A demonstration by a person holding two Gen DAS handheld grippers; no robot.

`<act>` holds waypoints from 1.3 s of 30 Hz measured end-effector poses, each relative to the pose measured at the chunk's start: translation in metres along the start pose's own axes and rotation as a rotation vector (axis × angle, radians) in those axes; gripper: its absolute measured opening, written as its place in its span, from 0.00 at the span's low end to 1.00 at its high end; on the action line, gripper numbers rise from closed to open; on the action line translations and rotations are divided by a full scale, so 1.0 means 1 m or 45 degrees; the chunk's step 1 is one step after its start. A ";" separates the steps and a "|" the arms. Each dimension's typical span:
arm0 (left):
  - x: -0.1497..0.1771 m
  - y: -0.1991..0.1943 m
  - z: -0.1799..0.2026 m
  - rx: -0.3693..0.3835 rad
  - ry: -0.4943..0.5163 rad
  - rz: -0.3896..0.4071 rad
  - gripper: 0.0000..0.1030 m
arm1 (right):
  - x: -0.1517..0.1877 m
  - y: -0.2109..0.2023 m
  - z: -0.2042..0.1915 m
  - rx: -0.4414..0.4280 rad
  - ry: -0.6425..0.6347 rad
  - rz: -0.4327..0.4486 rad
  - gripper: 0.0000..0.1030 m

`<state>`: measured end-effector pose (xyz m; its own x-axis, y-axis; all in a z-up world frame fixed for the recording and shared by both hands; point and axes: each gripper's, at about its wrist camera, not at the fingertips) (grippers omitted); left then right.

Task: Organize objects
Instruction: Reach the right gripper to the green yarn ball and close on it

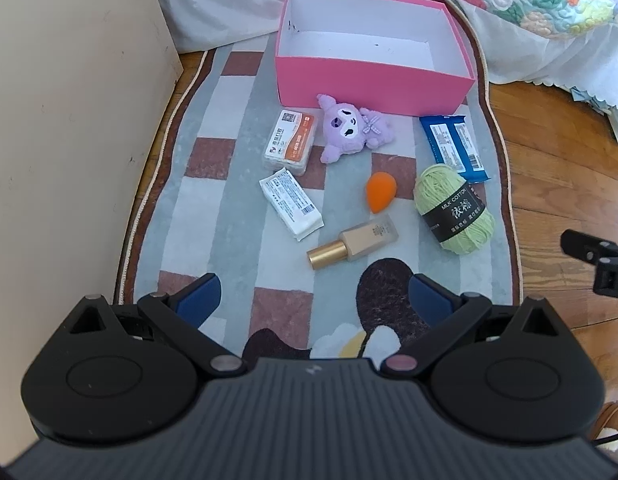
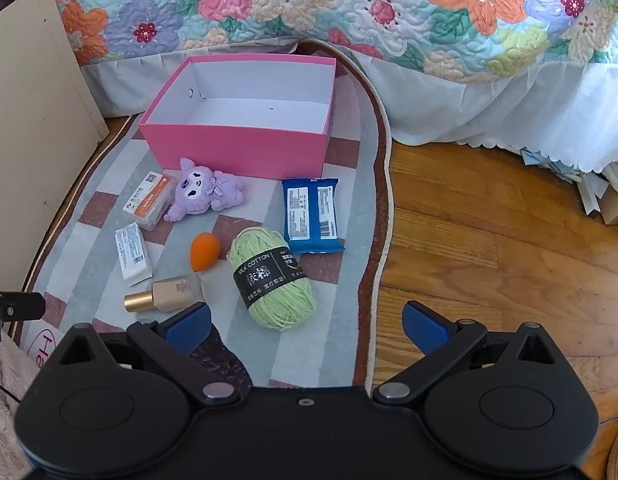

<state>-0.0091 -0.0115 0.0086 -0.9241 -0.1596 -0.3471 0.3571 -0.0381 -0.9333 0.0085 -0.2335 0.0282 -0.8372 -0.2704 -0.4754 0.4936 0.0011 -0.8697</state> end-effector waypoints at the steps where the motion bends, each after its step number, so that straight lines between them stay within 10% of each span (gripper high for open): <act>1: -0.002 -0.002 0.001 -0.004 0.015 0.002 0.99 | -0.002 -0.004 0.000 0.018 -0.032 0.014 1.00; 12: -0.041 -0.007 0.021 0.209 -0.032 0.058 1.00 | -0.006 -0.015 0.017 -0.111 -0.460 0.373 1.00; 16: -0.051 0.021 0.045 0.289 -0.080 0.013 0.99 | -0.004 0.029 0.013 -0.027 -0.564 0.282 0.96; 29: -0.040 0.140 0.090 0.330 -0.116 -0.166 0.86 | 0.020 0.118 -0.003 -0.377 -0.565 0.223 0.96; 39: -0.021 0.184 0.091 0.518 -0.269 -0.106 0.77 | 0.026 0.169 0.003 -0.436 -0.523 0.094 0.93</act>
Point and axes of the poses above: each gripper's, at about its wrist camera, not at the fingertips, and y roughly the way its jaws point, z to its right, x to its underside, and after that the axes turned 9 degrees about -y, right-handed
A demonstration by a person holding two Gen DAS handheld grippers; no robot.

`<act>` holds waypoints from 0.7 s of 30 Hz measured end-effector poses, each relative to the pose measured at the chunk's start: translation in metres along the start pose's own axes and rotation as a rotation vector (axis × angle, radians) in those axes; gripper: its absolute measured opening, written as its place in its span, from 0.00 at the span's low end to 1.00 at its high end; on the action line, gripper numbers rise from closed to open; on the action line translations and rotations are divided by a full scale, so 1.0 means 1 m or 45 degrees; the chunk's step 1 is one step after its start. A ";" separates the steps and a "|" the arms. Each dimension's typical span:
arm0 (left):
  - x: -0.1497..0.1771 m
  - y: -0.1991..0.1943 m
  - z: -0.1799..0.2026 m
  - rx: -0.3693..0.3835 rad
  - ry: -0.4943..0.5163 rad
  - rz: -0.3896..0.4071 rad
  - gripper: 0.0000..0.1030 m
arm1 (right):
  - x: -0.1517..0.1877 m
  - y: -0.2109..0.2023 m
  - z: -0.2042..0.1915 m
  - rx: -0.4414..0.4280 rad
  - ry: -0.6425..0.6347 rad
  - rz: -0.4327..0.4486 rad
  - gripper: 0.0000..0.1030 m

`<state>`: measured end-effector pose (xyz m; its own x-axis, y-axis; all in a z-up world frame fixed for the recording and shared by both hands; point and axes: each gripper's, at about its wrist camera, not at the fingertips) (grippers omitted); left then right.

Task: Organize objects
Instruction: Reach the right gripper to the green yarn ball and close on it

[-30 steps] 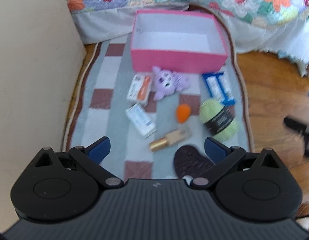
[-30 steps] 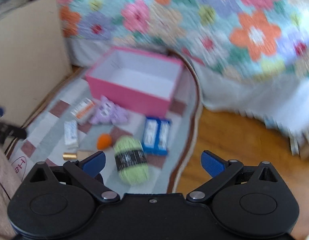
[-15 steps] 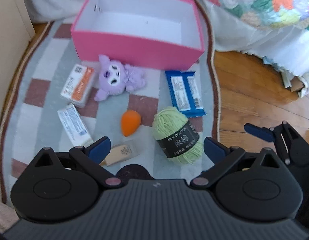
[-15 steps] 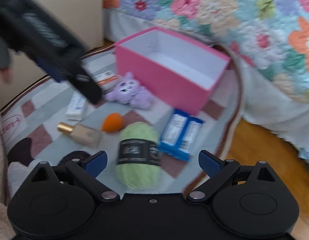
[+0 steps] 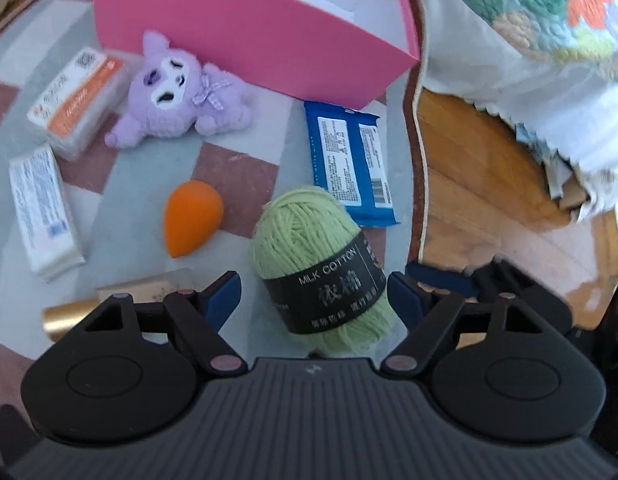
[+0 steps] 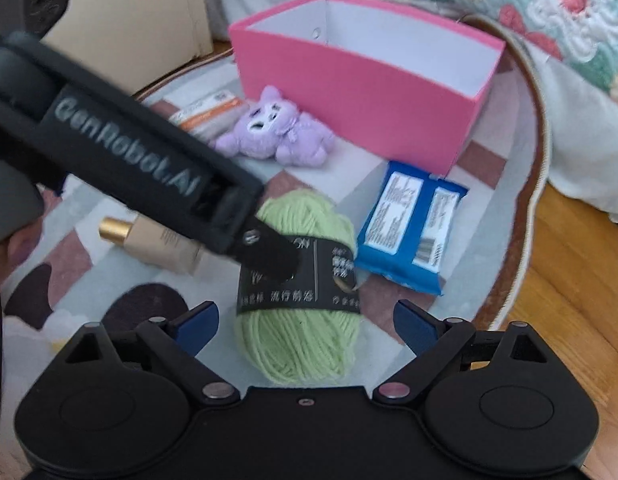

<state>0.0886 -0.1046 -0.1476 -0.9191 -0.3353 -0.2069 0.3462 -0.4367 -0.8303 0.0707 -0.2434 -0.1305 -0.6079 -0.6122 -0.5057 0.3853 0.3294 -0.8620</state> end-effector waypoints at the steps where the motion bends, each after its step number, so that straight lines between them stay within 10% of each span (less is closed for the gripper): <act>1: 0.000 0.004 -0.004 0.012 -0.030 0.002 0.76 | 0.002 0.004 -0.001 -0.025 -0.015 -0.012 0.93; 6: 0.003 0.020 -0.018 0.056 -0.117 -0.004 0.70 | 0.006 0.019 -0.004 -0.040 -0.024 -0.043 0.90; 13: 0.013 0.019 -0.010 0.138 -0.021 0.056 0.55 | 0.012 0.021 0.005 -0.043 0.162 -0.030 0.59; 21: 0.018 -0.021 -0.005 0.128 0.044 0.075 0.53 | 0.005 -0.010 -0.019 -0.010 0.221 0.029 0.57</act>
Point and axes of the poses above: each gripper's, at about its wrist camera, not at the fingertips, and y roughly the way its jaws point, z to its right, x to its underside, and after that the axes turned 9 degrees about -y, right-handed
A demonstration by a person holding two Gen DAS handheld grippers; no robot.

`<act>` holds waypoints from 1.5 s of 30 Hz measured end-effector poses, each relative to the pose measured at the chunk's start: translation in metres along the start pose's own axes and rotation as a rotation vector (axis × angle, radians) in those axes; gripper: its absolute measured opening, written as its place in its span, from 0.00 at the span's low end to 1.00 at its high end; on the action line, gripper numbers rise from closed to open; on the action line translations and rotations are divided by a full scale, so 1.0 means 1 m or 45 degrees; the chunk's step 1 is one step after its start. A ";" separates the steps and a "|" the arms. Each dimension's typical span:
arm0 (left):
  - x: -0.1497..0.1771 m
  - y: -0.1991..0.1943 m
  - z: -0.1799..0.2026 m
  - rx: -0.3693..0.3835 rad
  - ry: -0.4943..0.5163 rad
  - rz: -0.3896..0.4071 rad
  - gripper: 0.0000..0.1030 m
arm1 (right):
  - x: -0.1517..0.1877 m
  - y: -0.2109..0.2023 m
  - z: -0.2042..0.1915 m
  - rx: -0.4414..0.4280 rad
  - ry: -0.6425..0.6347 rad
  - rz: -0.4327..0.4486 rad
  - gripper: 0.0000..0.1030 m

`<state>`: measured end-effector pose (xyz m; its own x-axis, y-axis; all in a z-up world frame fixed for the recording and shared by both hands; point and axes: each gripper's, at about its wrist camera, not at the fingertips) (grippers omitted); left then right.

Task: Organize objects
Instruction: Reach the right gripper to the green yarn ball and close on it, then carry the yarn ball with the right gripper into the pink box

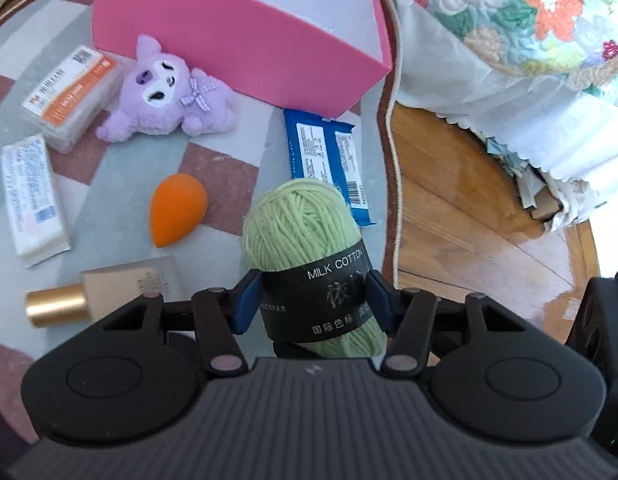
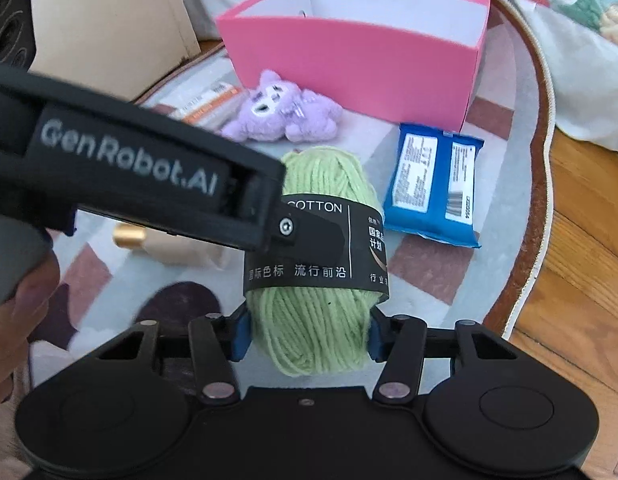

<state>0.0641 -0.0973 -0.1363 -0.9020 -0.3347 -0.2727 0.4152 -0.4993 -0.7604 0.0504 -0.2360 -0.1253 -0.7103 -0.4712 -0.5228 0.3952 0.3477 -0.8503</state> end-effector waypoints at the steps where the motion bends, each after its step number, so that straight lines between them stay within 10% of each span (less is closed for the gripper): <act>1: -0.001 -0.007 0.000 0.005 0.003 -0.001 0.53 | -0.001 -0.006 -0.004 0.004 0.000 0.010 0.57; 22: -0.075 -0.147 0.070 0.083 0.304 0.186 0.52 | -0.098 -0.108 -0.022 0.083 -0.021 0.306 0.57; 45: -0.268 -0.002 0.088 0.019 0.395 0.068 0.52 | -0.203 0.011 0.087 0.123 0.396 0.436 0.56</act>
Point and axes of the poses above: each gripper's, at about its wrist camera, not at the fingertips, and y roughly the way its jaws point, z to its right, x to its underside, and after that the axes turned 9 degrees about -y, right-handed
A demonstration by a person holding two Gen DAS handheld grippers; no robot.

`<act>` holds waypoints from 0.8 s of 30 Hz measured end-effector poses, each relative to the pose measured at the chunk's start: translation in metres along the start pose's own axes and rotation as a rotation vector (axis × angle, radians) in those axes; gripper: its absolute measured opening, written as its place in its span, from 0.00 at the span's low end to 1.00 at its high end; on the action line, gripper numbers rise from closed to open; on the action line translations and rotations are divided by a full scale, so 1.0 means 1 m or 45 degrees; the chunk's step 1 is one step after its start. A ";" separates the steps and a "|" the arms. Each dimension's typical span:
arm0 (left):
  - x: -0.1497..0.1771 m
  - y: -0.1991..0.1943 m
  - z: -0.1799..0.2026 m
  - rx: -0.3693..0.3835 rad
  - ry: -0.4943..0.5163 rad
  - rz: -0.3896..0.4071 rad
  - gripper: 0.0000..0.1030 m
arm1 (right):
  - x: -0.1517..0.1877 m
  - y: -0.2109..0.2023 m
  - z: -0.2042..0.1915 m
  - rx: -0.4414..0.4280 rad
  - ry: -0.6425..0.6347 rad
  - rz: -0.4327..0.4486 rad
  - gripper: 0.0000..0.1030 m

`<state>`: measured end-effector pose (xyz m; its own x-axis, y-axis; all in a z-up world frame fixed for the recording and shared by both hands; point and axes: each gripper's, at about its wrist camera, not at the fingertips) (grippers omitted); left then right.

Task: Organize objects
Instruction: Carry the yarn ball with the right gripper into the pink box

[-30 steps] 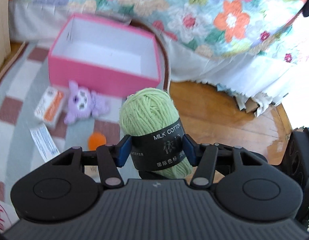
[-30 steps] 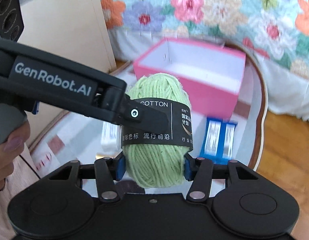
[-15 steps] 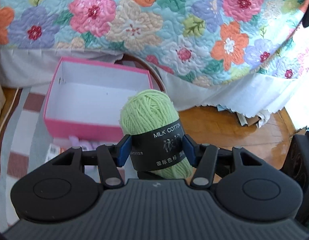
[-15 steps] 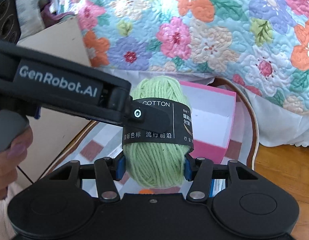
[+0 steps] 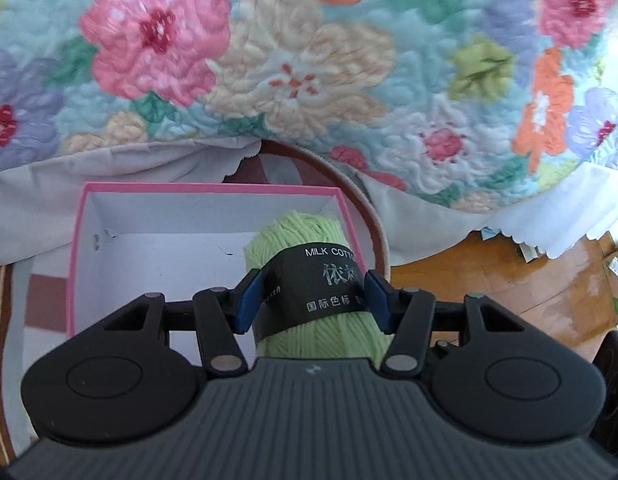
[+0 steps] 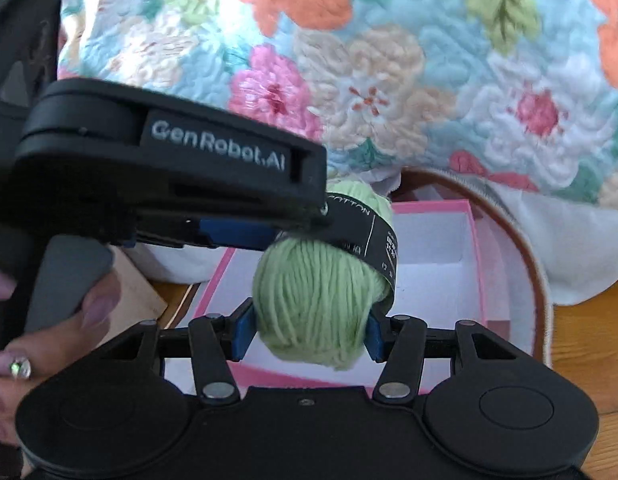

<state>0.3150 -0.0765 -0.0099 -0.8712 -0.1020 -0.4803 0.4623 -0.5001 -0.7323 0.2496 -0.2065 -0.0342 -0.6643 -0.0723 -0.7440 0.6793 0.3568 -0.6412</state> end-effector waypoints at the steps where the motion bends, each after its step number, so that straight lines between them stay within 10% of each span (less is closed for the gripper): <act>1: -0.003 0.010 -0.004 0.014 -0.008 -0.015 0.52 | -0.001 0.009 0.004 0.021 -0.007 -0.013 0.55; 13: -0.023 0.121 -0.030 0.101 -0.068 -0.146 0.52 | 0.005 0.101 0.030 0.349 -0.188 -0.177 0.51; 24: -0.028 0.168 -0.063 0.084 -0.254 -0.259 0.44 | -0.006 0.154 0.039 0.351 -0.328 -0.427 0.51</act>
<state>0.4281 -0.1036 -0.1501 -0.9633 -0.1579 -0.2173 0.2685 -0.5820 -0.7676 0.3705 -0.1870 -0.1353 -0.7855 -0.3804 -0.4882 0.5216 0.0176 -0.8530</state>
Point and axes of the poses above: each gripper's, at about its wrist camera, not at the fingertips, and y roughly the way its jaws point, z to its right, x to its underside, and after that the axes turned 9 degrees about -y, right-handed
